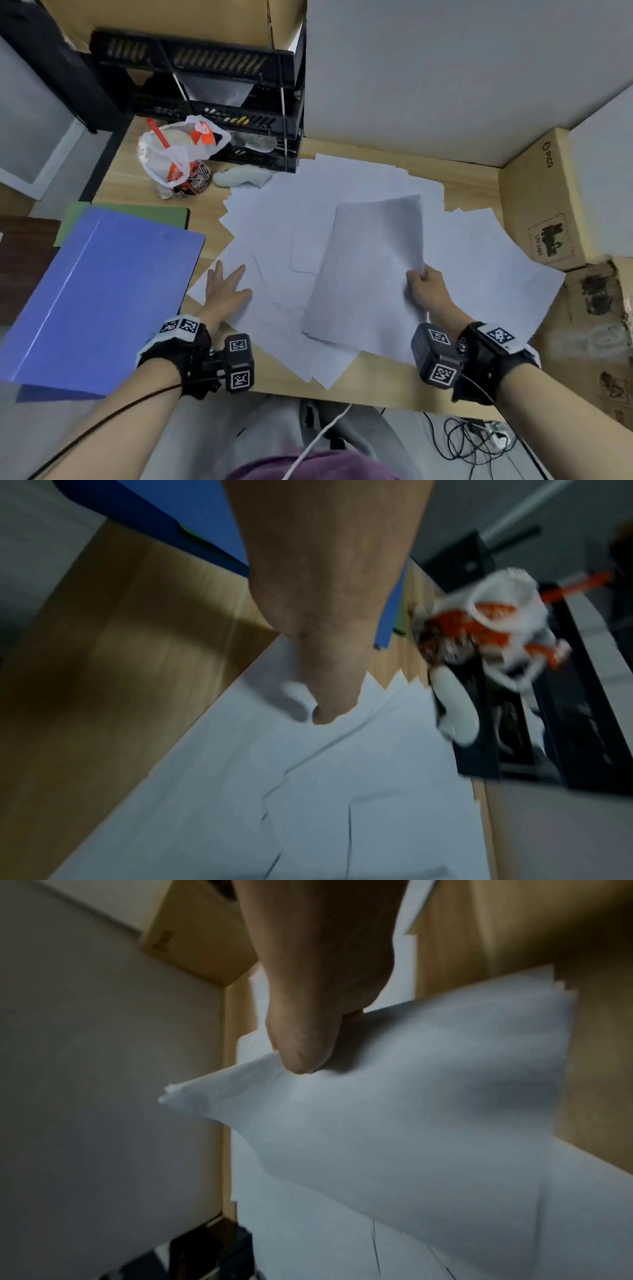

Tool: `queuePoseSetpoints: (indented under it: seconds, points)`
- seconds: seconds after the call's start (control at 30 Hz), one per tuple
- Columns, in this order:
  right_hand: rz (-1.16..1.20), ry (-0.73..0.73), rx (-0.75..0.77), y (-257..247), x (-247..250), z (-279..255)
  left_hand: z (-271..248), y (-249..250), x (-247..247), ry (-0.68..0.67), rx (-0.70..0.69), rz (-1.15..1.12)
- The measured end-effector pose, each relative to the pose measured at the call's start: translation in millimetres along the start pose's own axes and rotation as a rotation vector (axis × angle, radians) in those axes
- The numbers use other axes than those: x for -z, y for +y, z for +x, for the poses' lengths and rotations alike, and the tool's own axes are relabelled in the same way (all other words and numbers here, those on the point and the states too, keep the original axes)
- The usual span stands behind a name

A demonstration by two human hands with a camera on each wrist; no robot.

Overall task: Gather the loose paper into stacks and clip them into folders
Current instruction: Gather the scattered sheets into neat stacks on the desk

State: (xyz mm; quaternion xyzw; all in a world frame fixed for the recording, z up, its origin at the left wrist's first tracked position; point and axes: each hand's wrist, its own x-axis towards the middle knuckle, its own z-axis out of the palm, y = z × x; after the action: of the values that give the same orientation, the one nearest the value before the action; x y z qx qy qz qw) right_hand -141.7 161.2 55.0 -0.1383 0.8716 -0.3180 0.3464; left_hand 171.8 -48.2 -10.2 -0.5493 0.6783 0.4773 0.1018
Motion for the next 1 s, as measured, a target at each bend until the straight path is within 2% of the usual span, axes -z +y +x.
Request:
queuePoseSetpoints:
  seconds: [0.17,0.37,0.43,0.5,0.57,0.63,0.73,0.8,1.0]
  points:
    - [0.022,-0.050,-0.067,3,-2,1,-9,31,-32,-0.034,-0.027,0.063]
    - [0.061,-0.068,-0.097,-1,1,1,-26,66,-65,-0.240,-0.099,0.113]
    - [0.117,-0.023,-0.153,8,18,11,-21,97,-85,-0.337,-0.166,0.172]
    - [0.143,-0.022,-0.152,11,20,10,-19,105,-84,-0.335,-0.196,0.090]
    - [0.157,-0.021,-0.161,12,24,7,-12,104,-72,-0.229,-0.151,-0.089]
    - [0.197,0.018,-0.251,36,43,16,14,126,-72,-0.128,-0.065,-0.174]
    - [0.237,-0.012,-0.267,37,40,11,35,117,-44,0.122,0.070,-0.292]
    - [0.275,-0.020,-0.263,31,38,12,40,119,-31,0.238,0.134,-0.349]
    - [0.274,-0.136,-0.300,23,15,11,59,126,-16,0.342,0.325,-0.648]
